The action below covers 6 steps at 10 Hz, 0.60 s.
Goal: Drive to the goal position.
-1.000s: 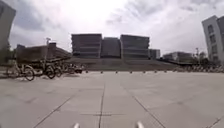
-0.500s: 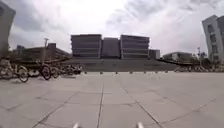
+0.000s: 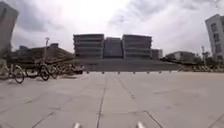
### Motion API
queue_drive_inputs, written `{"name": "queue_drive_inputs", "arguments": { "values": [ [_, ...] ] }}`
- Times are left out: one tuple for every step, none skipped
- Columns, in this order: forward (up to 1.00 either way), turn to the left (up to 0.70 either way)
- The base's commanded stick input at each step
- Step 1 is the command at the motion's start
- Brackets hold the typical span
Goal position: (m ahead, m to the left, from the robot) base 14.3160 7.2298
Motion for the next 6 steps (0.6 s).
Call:
{"name": "queue_drive_inputs", "arguments": {
  "values": [
    [0.70, 0.14],
    [0.70, 0.14],
    [0.70, 0.14],
    [0.70, 0.14],
    [0.70, 0.14],
    [0.70, 0.14]
  ]
}}
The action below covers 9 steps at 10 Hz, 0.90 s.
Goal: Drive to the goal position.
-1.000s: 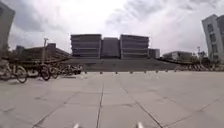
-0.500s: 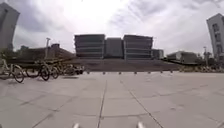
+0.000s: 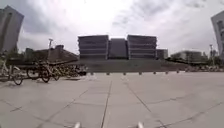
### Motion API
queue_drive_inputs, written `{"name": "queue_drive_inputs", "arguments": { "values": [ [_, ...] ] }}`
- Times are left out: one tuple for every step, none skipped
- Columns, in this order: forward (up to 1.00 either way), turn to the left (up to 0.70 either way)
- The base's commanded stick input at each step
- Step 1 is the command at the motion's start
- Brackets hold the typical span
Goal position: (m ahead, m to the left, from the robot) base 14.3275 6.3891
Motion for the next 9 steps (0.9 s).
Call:
{"name": "queue_drive_inputs", "arguments": {
  "values": [
    [0.70, 0.14],
    [0.70, 0.14],
    [0.70, 0.11],
    [0.70, 0.00],
    [0.70, 0.00],
    [0.70, 0.00],
    [0.70, 0.00],
    [0.70, 0.00],
    [0.70, 0.00]
  ]
}}
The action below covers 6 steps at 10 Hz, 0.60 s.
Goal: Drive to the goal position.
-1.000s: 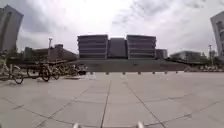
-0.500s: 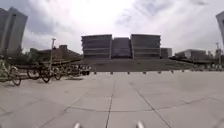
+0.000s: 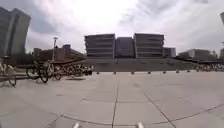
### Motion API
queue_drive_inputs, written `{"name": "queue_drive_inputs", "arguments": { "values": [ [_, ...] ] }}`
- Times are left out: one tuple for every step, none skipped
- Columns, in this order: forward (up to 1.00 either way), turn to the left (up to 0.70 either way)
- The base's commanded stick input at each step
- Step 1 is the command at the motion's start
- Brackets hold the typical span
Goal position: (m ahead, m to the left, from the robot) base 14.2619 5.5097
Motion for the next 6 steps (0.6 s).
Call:
{"name": "queue_drive_inputs", "arguments": {
  "values": [
    [0.70, 0.00],
    [0.70, 0.00],
    [0.70, 0.00],
    [0.70, 0.00],
    [0.70, 0.00],
    [0.70, 0.00]
  ]
}}
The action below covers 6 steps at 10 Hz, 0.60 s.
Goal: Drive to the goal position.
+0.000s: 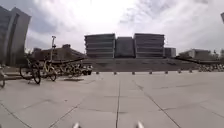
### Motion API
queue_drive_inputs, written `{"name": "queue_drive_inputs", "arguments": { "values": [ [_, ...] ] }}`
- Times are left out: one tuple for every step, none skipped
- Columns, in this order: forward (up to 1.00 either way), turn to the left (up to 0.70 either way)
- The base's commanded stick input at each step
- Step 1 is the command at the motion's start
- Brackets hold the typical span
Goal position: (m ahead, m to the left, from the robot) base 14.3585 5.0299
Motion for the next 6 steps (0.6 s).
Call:
{"name": "queue_drive_inputs", "arguments": {
  "values": [
    [0.70, 0.00],
    [0.70, 0.00],
    [0.70, 0.00],
    [0.70, 0.00],
    [0.70, 0.00],
    [0.70, 0.00]
  ]
}}
